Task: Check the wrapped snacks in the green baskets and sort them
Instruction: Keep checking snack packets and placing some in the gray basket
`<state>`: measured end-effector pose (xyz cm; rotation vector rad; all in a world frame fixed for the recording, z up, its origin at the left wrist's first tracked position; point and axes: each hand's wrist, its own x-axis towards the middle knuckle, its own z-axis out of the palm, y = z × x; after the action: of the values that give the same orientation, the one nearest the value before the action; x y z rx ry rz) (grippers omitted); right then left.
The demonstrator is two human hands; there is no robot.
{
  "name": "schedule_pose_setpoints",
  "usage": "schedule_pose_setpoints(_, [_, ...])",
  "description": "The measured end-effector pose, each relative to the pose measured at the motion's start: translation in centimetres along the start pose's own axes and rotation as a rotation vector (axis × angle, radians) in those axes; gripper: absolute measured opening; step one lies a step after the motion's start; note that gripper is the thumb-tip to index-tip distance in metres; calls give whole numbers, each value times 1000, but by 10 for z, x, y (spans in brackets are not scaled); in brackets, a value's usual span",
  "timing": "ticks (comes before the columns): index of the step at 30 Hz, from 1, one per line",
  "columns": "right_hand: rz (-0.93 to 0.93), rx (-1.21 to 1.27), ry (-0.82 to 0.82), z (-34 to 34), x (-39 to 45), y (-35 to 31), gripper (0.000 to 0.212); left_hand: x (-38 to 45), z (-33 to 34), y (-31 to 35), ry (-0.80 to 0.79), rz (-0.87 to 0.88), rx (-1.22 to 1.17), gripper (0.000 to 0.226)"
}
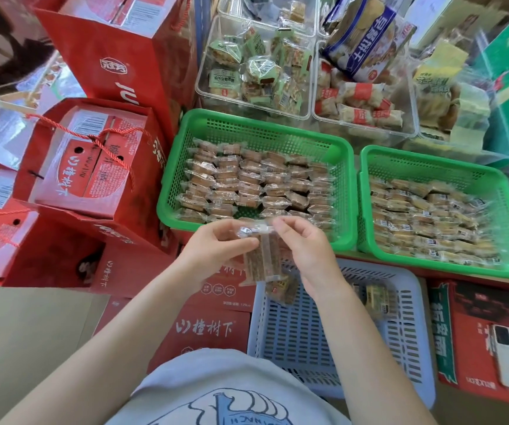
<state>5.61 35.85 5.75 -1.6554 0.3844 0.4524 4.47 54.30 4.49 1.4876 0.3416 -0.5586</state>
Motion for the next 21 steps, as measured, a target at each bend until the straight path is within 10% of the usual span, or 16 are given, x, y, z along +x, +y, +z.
schedule_pose_setpoints(4, [82, 66, -34, 1, 0, 5, 29, 1, -2, -3, 78, -43, -427, 55])
schedule_pose_setpoints(12, [46, 179, 44, 7, 1, 3, 18, -2, -8, -6, -53, 34, -509, 33])
schedule_pose_setpoints(18, [44, 210, 29, 12, 5, -3, 7, 0, -11, -9, -105, 57, -485, 41])
schedule_pose_setpoints(21, [-20, 33, 46, 12, 8, -5, 15, 3, -18, -10, -147, -11, -113, 57])
